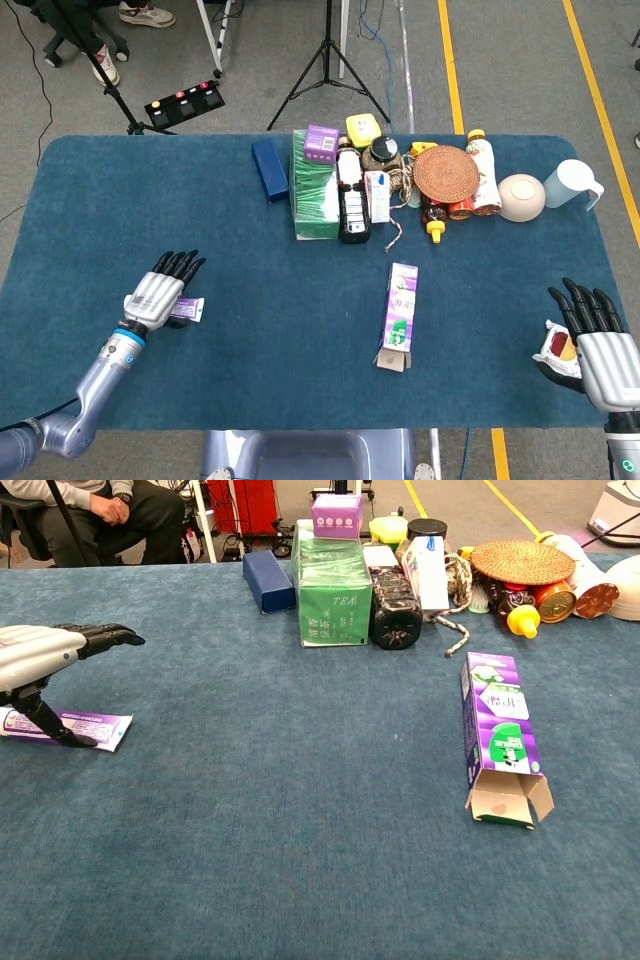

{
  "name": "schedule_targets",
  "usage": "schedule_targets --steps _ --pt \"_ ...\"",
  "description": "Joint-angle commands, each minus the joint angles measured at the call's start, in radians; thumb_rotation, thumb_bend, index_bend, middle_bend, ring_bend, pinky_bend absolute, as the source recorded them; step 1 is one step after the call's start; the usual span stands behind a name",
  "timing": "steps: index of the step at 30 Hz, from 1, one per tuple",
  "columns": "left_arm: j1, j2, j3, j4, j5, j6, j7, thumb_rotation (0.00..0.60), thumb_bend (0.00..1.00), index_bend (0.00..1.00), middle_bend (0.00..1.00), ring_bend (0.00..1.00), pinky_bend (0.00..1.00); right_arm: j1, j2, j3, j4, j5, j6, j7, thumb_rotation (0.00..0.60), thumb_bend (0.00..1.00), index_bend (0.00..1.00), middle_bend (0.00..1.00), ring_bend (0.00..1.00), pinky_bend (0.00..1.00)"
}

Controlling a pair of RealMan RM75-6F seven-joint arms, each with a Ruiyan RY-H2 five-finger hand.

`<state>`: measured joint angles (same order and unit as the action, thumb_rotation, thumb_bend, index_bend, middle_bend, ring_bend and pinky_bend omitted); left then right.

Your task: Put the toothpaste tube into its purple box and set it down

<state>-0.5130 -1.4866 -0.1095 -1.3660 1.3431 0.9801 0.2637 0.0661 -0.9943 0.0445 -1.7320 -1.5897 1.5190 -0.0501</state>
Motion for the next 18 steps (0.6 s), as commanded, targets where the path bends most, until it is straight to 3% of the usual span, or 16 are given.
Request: schedule_targets --steps 1,18 --pt "-0.015 -0.016 -0.005 0.007 -0.025 -0.009 0.035 0.600 0.11 0.00 0.00 0.00 0.02 0.001 0.001 0.001 0.001 0.001 -0.001 0.002 0.600 0.00 0.01 0.00 0.00 0.00" --pt "-0.073 -0.053 -0.046 0.108 -0.100 -0.022 0.071 0.600 0.11 0.00 0.00 0.00 0.02 0.007 -0.006 -0.002 0.001 0.002 -0.013 -0.005 0.600 0.00 0.01 0.00 0.00 0.00"
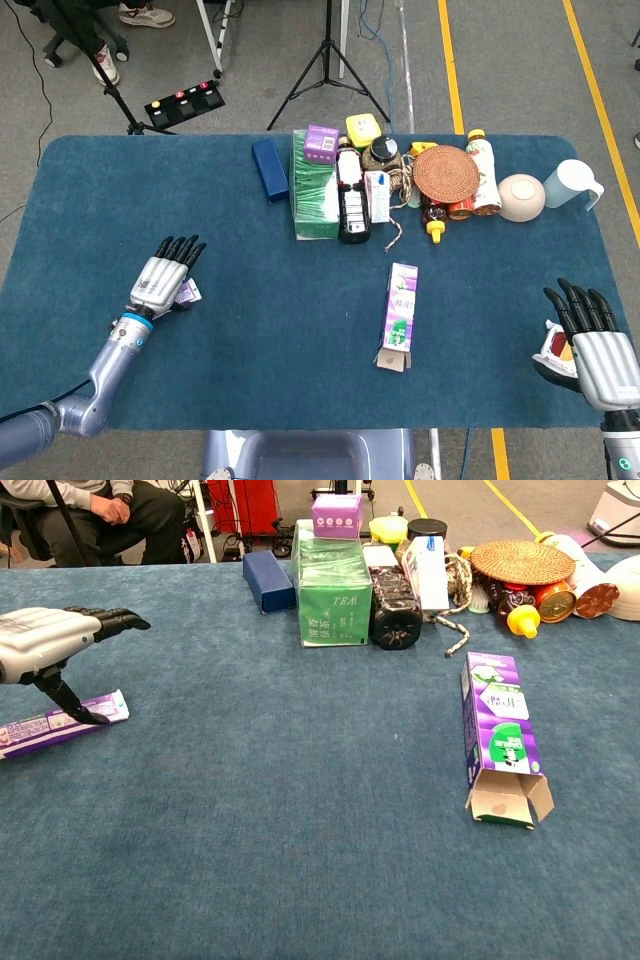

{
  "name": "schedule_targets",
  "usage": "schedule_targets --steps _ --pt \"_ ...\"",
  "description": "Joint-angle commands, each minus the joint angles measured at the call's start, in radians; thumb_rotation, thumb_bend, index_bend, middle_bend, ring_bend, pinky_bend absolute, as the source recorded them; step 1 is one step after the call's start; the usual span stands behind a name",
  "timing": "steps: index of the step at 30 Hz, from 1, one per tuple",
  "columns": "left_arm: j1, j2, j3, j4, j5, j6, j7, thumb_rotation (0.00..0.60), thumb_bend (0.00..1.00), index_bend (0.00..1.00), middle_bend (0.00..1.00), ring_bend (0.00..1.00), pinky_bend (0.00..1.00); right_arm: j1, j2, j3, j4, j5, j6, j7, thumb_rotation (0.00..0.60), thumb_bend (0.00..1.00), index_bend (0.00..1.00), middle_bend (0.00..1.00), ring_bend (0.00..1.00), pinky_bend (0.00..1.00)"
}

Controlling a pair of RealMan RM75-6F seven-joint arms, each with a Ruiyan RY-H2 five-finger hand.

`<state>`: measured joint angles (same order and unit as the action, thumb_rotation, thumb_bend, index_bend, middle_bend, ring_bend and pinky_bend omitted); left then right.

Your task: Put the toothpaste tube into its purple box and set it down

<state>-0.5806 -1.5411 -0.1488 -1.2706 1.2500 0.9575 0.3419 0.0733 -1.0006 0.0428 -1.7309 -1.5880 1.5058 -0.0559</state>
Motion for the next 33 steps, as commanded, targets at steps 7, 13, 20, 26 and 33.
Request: schedule_targets --steps 7,13,20,26,33 --pt "0.005 0.041 0.006 0.034 0.015 0.016 -0.069 0.600 0.11 0.00 0.00 0.00 0.02 0.000 0.001 -0.002 -0.002 -0.004 0.001 0.004 0.600 0.00 0.01 0.00 0.00 0.00" --pt "0.043 0.116 0.067 0.098 0.166 0.102 -0.279 0.600 0.11 0.00 0.00 0.00 0.02 -0.001 0.001 -0.005 -0.002 -0.010 0.003 0.005 0.600 0.00 0.01 0.00 0.00 0.00" --pt "0.087 0.150 0.114 0.231 0.230 0.163 -0.432 0.600 0.11 0.00 0.00 0.00 0.02 0.000 -0.001 -0.010 -0.005 -0.020 0.001 0.001 0.600 0.00 0.01 0.00 0.00 0.00" --pt "0.114 0.122 0.160 0.330 0.261 0.161 -0.525 0.600 0.11 0.00 0.00 0.00 0.02 0.001 -0.005 -0.019 -0.017 -0.041 0.001 -0.013 0.600 0.00 0.01 0.00 0.00 0.00" --pt "0.123 0.080 0.188 0.379 0.296 0.176 -0.553 0.600 0.11 0.00 0.00 0.00 0.02 0.001 -0.008 -0.025 -0.022 -0.049 -0.002 -0.020 0.600 0.00 0.01 0.00 0.00 0.00"
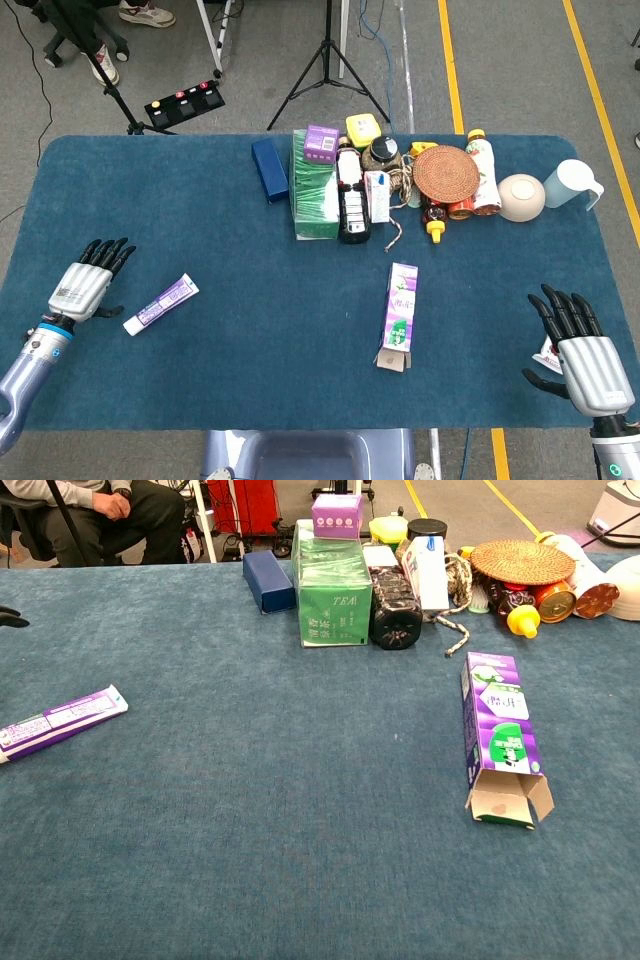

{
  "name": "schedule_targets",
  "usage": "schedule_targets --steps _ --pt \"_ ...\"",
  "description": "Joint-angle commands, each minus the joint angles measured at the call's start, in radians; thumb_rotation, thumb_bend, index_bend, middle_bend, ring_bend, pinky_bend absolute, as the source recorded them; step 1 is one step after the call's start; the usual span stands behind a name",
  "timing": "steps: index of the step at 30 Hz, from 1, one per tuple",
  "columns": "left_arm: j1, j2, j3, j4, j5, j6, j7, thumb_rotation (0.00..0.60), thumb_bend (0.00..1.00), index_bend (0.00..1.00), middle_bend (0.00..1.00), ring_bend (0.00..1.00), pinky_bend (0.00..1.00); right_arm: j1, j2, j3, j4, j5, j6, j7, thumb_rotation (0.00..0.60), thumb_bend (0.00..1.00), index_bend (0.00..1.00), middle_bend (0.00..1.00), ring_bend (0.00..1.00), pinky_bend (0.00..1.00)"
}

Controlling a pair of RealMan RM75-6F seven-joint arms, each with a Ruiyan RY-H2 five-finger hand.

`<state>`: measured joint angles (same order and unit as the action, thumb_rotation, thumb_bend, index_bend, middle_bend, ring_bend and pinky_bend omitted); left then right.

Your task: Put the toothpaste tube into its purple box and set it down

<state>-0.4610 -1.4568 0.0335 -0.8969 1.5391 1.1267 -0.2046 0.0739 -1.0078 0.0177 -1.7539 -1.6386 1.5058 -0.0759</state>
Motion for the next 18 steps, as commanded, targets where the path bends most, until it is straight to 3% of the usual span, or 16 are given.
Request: schedule_targets --steps 1,7,18 --pt "0.005 -0.005 0.008 0.006 0.011 0.010 -0.007 0.600 0.11 0.00 0.00 0.00 0.02 0.001 -0.001 0.000 0.001 0.003 -0.003 -0.001 0.600 0.00 0.01 0.00 0.00 0.00" --pt "0.000 -0.002 0.020 -0.048 0.046 0.038 0.030 0.600 0.11 0.00 0.00 0.00 0.02 0.002 0.001 0.004 0.003 0.011 -0.004 0.006 0.600 0.00 0.01 0.00 0.00 0.00" --pt "-0.036 0.002 0.011 -0.250 0.067 0.020 0.198 0.600 0.11 0.00 0.00 0.00 0.02 0.003 0.009 0.007 0.013 0.016 -0.002 0.030 0.600 0.00 0.01 0.00 0.00 0.00"
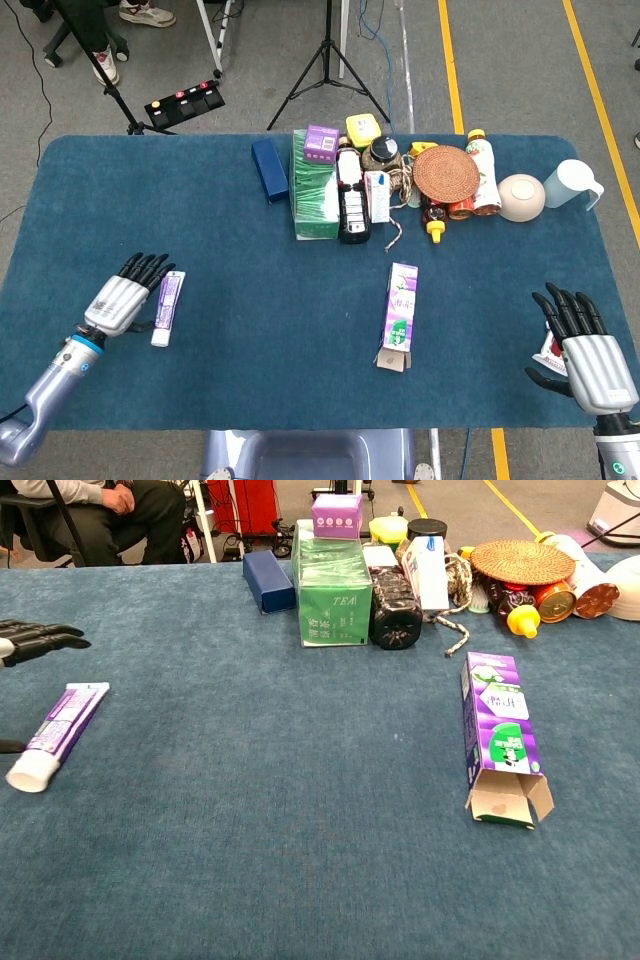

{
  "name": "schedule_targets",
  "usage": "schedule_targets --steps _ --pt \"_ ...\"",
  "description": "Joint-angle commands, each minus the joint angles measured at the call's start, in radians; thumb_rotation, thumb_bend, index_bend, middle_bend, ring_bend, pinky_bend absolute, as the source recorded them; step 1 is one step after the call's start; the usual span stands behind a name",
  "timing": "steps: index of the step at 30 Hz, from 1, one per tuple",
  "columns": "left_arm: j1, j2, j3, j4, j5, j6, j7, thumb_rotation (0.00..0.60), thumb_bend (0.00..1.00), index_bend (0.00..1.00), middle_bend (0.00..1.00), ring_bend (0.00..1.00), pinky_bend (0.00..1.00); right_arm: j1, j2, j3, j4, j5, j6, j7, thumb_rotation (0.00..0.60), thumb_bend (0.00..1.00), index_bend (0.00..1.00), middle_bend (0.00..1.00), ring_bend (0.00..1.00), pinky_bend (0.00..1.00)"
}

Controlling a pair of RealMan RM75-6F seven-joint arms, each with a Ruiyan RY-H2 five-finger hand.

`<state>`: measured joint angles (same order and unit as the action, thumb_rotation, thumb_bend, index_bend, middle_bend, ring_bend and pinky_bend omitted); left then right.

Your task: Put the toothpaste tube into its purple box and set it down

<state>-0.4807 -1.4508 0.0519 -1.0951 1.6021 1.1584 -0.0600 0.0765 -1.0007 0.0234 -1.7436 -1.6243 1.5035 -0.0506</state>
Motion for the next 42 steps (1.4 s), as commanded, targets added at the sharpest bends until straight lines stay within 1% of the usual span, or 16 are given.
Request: schedule_targets --steps 1,4,8,16,22,27,33,35,37,42 --pt "-0.018 -0.005 -0.010 -0.059 0.000 -0.015 0.062 0.600 0.11 0.00 0.00 0.00 0.02 0.000 0.002 0.001 0.003 0.002 0.001 0.007 0.600 0.00 0.01 0.00 0.00 0.00" --pt "-0.028 -0.012 -0.019 -0.095 -0.014 -0.038 0.097 0.600 0.11 0.00 0.00 0.00 0.02 0.000 0.005 0.004 0.006 0.007 0.002 0.016 0.600 0.00 0.01 0.00 0.00 0.00" --pt "-0.035 -0.006 -0.017 -0.120 -0.019 -0.055 0.126 0.600 0.11 0.00 0.00 0.00 0.02 -0.001 0.007 0.005 0.006 0.007 0.005 0.019 0.600 0.00 0.01 0.00 0.00 0.00" --pt "-0.031 0.049 -0.004 -0.147 -0.021 -0.061 0.114 0.600 0.11 0.00 0.00 0.00 0.02 0.001 0.005 0.004 0.005 0.006 0.001 0.016 0.600 0.00 0.01 0.00 0.00 0.00" --pt "-0.037 0.086 0.008 -0.130 -0.006 -0.067 0.099 0.600 0.11 0.00 0.00 0.00 0.02 0.003 0.001 0.002 0.002 0.005 -0.003 0.006 0.600 0.00 0.01 0.00 0.00 0.00" --pt "-0.056 0.075 0.018 -0.080 0.010 -0.097 0.095 0.600 0.11 0.00 0.00 0.00 0.02 0.002 -0.003 0.001 -0.001 0.003 -0.002 -0.007 0.600 0.00 0.01 0.00 0.00 0.00" --pt "-0.068 0.070 0.021 -0.072 0.013 -0.113 0.088 0.600 0.11 0.00 0.00 0.00 0.02 0.003 -0.004 0.001 -0.001 0.005 -0.005 -0.009 0.600 0.00 0.01 0.00 0.00 0.00" --pt "-0.072 0.067 0.023 -0.070 0.015 -0.119 0.085 0.600 0.12 0.00 0.00 0.00 0.04 0.003 -0.004 0.001 0.000 0.006 -0.004 -0.008 0.600 0.00 0.01 0.00 0.00 0.00" --pt "-0.076 0.063 0.024 -0.067 0.018 -0.123 0.084 0.600 0.12 0.03 0.00 0.00 0.07 0.003 -0.004 0.002 0.001 0.007 -0.005 -0.006 0.600 0.00 0.01 0.00 0.00 0.00" --pt "-0.086 0.051 0.024 -0.063 0.020 -0.135 0.085 0.600 0.16 0.18 0.00 0.01 0.14 0.005 -0.003 0.002 0.003 0.008 -0.007 -0.002 0.600 0.00 0.01 0.00 0.00 0.00"
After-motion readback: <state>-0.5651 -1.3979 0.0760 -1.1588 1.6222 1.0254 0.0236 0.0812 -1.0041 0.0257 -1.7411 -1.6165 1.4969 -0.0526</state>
